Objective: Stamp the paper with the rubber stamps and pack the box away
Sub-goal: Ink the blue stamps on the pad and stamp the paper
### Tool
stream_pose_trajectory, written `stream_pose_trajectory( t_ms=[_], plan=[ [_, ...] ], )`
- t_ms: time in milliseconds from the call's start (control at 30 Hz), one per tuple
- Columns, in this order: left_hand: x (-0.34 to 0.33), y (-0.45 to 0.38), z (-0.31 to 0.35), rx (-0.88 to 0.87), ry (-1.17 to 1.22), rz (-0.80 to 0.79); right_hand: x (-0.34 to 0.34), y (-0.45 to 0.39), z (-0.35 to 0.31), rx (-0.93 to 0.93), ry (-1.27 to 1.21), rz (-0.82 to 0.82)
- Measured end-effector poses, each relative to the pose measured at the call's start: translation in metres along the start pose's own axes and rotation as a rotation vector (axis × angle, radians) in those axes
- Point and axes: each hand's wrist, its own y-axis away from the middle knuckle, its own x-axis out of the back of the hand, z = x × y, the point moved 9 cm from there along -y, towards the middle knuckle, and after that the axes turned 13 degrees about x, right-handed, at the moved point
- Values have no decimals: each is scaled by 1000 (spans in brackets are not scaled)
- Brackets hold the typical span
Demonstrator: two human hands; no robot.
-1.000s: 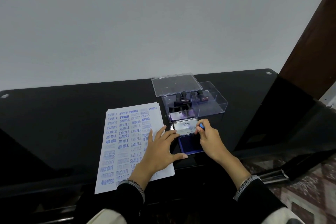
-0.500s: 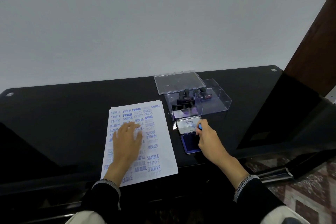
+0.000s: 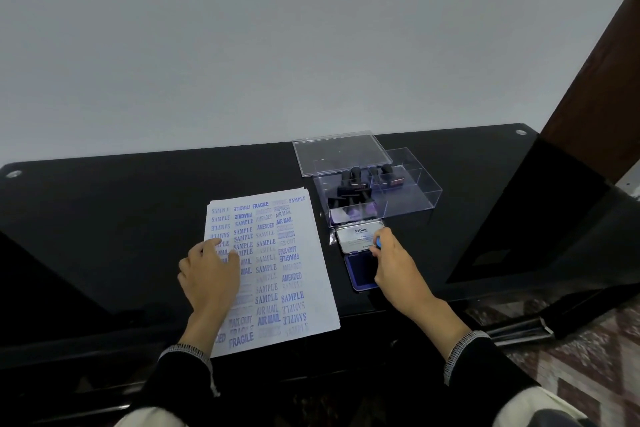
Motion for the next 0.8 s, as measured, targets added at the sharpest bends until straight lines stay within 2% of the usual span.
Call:
stream_pose_trajectory(
  t_ms=[167,467,700,800],
  plan=[
    [-3,2,5,9,-28,-14,0,4,4,-43,-24,29],
    [-8,-2,5,55,-20,-50,4,-13,3,-61,20,-70],
    [-10,-4,4,69,2,-81,-2,-1,-3,7,63,32],
    [-8,-4,6,59,72,-86,0,4,1,-42,8,60]
  ],
)
